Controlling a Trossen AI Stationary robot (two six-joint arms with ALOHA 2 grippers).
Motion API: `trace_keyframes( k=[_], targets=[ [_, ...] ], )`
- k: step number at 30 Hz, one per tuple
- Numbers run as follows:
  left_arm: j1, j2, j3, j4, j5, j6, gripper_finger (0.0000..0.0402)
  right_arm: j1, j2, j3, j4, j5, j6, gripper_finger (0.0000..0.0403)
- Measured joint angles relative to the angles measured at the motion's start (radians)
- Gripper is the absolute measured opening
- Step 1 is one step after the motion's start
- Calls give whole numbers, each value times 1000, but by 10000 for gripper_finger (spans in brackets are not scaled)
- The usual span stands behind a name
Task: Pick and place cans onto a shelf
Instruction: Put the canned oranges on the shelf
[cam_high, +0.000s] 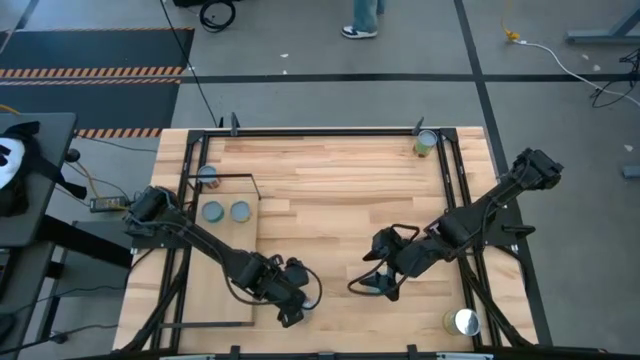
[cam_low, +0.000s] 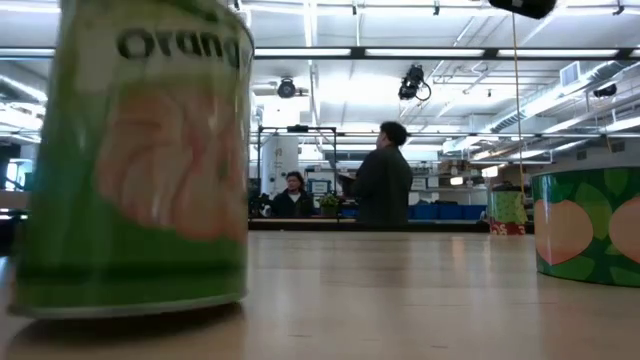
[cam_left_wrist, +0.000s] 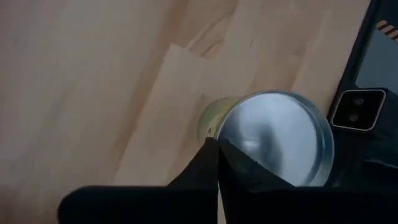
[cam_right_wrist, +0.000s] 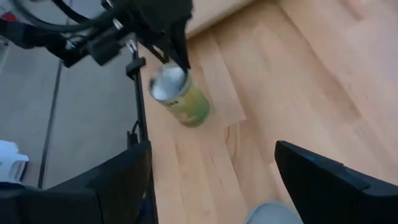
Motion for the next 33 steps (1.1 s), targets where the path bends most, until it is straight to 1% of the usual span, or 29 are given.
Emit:
trace_keyframes(
  k=[4, 10, 13, 16, 19, 21, 23, 25, 27, 33],
  targets=[
    [25, -85, -1, -46, 5, 1, 2, -36, -63, 0, -7, 26, -76, 347],
    [51, -268, 0, -220, 6, 0, 1, -120, -118, 0, -1, 45, -201, 347],
    [51, -366, 3, -366, 6, -11, 1, -156, -121, 0, 0, 45, -247, 347],
    [47, -443, 3, -566, 5, -37, 1, -180, -119, 0, 2, 45, -273, 347],
    [33, -509, 3, -751, -36, -53, 1, -194, -114, 0, 4, 45, -285, 347],
    [27, -551, 2, -838, -81, -60, 1, -196, -112, 0, 9, 45, -283, 347],
    [26, -599, -7, -845, -117, -63, 0, -195, -109, 0, 7, 45, -278, 348],
    [33, -660, -46, -839, -132, -73, 0, -191, -106, 0, 8, 45, -257, 348],
    [39, -714, -107, -851, -125, -100, 0, -181, -104, 0, 4, 45, -238, 348],
    [36, -869, -331, -848, -47, -161, 0, -135, -103, 0, 0, 54, -170, 348]
  ],
)
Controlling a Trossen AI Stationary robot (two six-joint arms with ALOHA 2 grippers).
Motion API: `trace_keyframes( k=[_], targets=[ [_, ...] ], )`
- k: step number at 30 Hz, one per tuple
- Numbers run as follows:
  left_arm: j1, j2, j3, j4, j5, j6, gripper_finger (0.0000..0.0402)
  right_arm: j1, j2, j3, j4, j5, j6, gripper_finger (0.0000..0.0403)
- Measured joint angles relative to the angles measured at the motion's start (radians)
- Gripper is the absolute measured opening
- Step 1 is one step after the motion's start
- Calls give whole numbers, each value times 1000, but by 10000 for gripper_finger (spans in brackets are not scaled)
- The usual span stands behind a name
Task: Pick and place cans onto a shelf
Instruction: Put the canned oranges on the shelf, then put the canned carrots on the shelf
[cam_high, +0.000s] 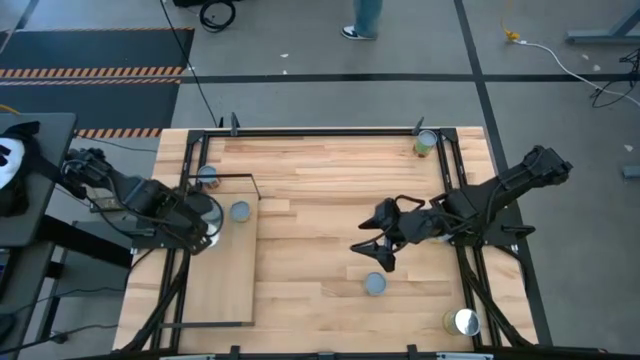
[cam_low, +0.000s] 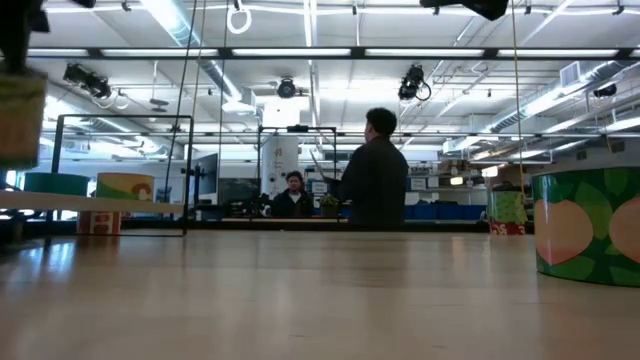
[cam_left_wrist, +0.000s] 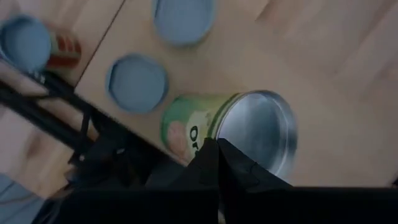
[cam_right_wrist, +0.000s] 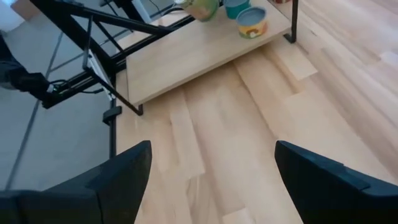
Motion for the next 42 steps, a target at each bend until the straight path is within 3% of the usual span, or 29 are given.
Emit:
trace_keyframes(
  k=[13, 33, 42],
  targets=[
    [1, -133, -224, 91, 46, -27, 0, 42, 0, 0, -1, 51, 95, 348],
    [1, -131, -175, 12, 66, -32, 10, 41, 0, 0, -3, 50, 87, 347],
    [1, -131, -174, 11, 55, -48, 71, 37, 0, 0, -101, -56, 97, 348]
  ],
)
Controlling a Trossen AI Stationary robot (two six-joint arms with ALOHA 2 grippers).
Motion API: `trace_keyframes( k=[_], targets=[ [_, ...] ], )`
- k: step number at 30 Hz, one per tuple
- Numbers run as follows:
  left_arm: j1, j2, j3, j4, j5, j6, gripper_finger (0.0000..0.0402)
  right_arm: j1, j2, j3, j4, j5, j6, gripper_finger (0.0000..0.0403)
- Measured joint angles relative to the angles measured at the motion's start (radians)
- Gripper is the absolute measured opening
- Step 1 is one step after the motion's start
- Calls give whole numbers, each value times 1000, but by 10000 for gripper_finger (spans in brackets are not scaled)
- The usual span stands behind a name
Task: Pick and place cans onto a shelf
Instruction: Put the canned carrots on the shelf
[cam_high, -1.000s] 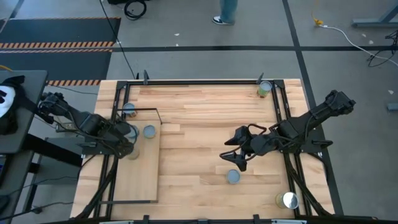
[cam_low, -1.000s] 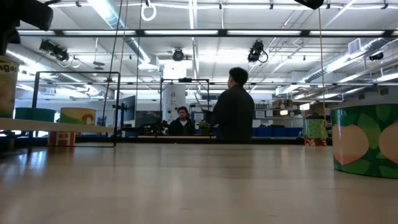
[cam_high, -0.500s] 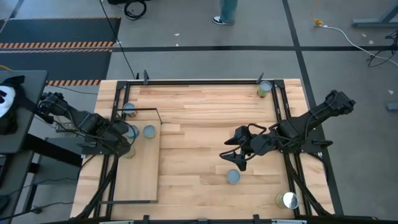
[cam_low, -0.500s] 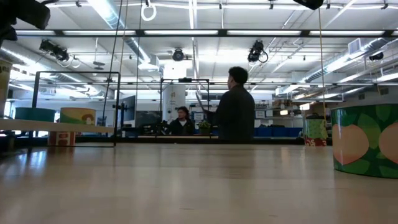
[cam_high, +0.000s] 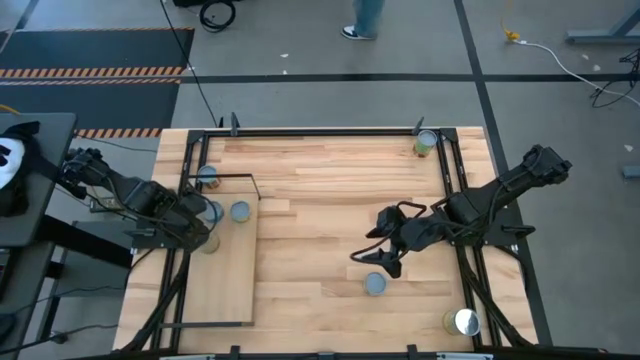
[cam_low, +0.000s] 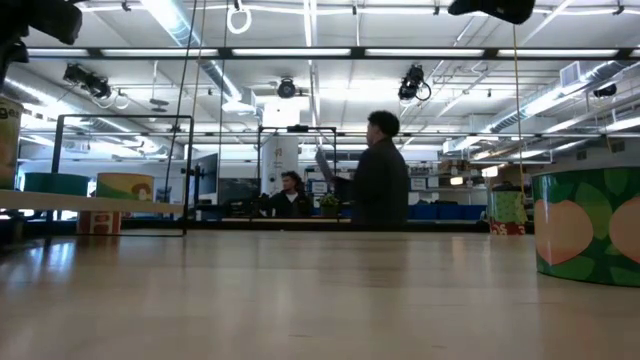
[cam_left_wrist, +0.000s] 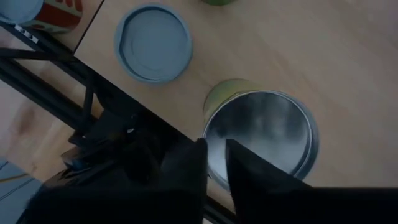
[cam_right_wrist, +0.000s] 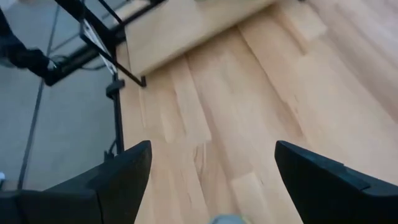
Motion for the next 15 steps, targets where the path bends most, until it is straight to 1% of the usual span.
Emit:
trace_keyframes(
  k=[2, 4, 7, 9, 11, 13, 15],
  targets=[
    [0, 0, 5, 1, 0, -17, 96, 0, 0, 0, -34, -18, 51, 347],
    [0, 0, 29, 9, 0, -28, 123, 8, 0, 0, -78, -46, 136, 347],
    [0, 0, 94, 23, -27, -30, 159, 66, 25, 7, -128, -88, 254, 347],
    [0, 0, 145, 47, -82, -35, 177, 120, 63, 31, -176, -115, 313, 347],
    [0, 0, 187, 98, -159, -28, 188, 173, 116, 70, -236, -155, 361, 347],
    [0, 0, 218, 193, -247, 9, 193, 220, 179, 126, -305, -205, 394, 347],
    [0, 0, 228, 316, -332, 88, 193, 265, 242, 193, -384, -257, 413, 347]
  ],
)
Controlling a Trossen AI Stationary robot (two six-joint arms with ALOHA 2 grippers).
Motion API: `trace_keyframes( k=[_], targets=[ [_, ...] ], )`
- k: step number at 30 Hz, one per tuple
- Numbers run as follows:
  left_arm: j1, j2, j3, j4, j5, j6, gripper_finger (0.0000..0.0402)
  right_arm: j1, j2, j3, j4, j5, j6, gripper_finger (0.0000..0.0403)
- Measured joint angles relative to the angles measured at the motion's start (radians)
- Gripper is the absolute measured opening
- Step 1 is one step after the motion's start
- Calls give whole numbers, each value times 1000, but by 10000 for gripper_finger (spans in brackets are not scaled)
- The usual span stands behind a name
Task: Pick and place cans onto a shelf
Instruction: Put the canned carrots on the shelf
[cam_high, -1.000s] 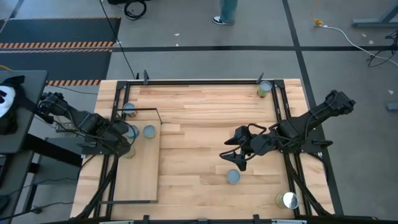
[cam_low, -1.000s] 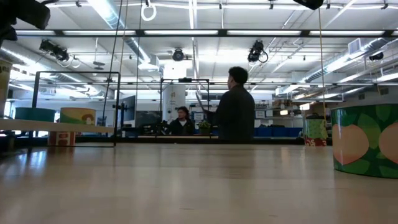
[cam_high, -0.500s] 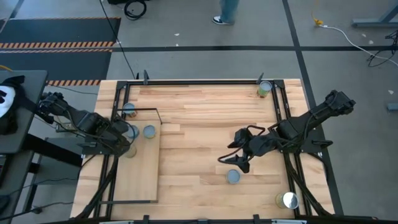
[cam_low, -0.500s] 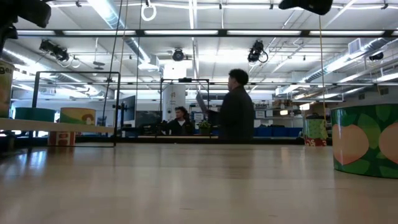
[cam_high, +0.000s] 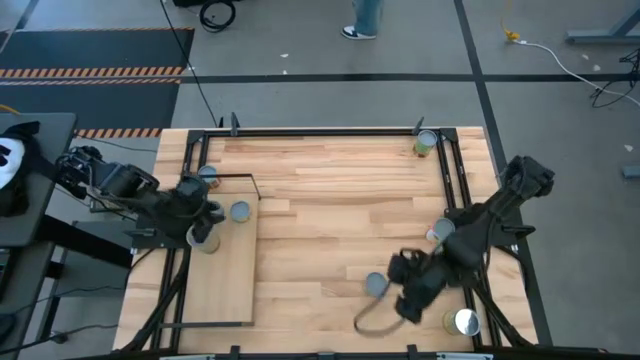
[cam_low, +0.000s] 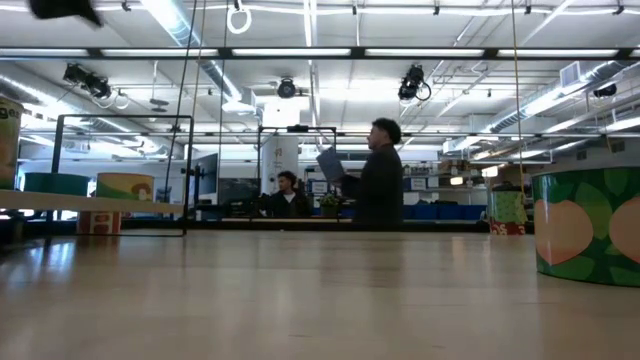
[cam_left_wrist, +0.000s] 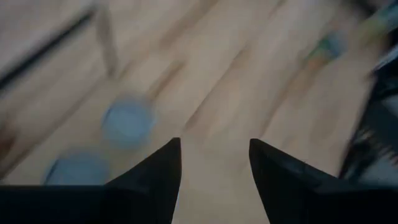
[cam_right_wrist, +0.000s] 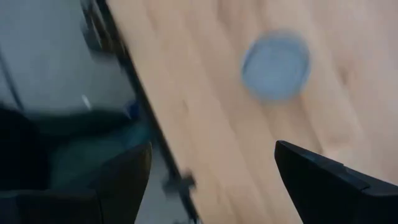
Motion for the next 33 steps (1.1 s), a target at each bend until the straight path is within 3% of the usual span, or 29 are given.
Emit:
trace_keyframes(
  k=[8, 14, 17, 22, 28, 33],
  targets=[
    [1, 35, -1, 417, -179, 280, 199, 163, 167, 274, -316, -103, 25, 348],
    [1, 97, -1, 505, -185, 332, 239, 274, 184, 271, -319, -207, 201, 371],
    [1, 133, -1, 532, -180, 366, 266, 312, 184, 260, -330, -210, 255, 388],
    [1, 196, -2, 644, -150, 428, 293, 340, 184, 259, -356, -171, 277, 395],
    [1, 239, -2, 713, -152, 469, 294, 347, 181, 258, -404, -105, 293, 393],
    [1, 236, -2, 707, -161, 472, 294, 347, 159, 258, -404, 31, 261, 392]
  ],
)
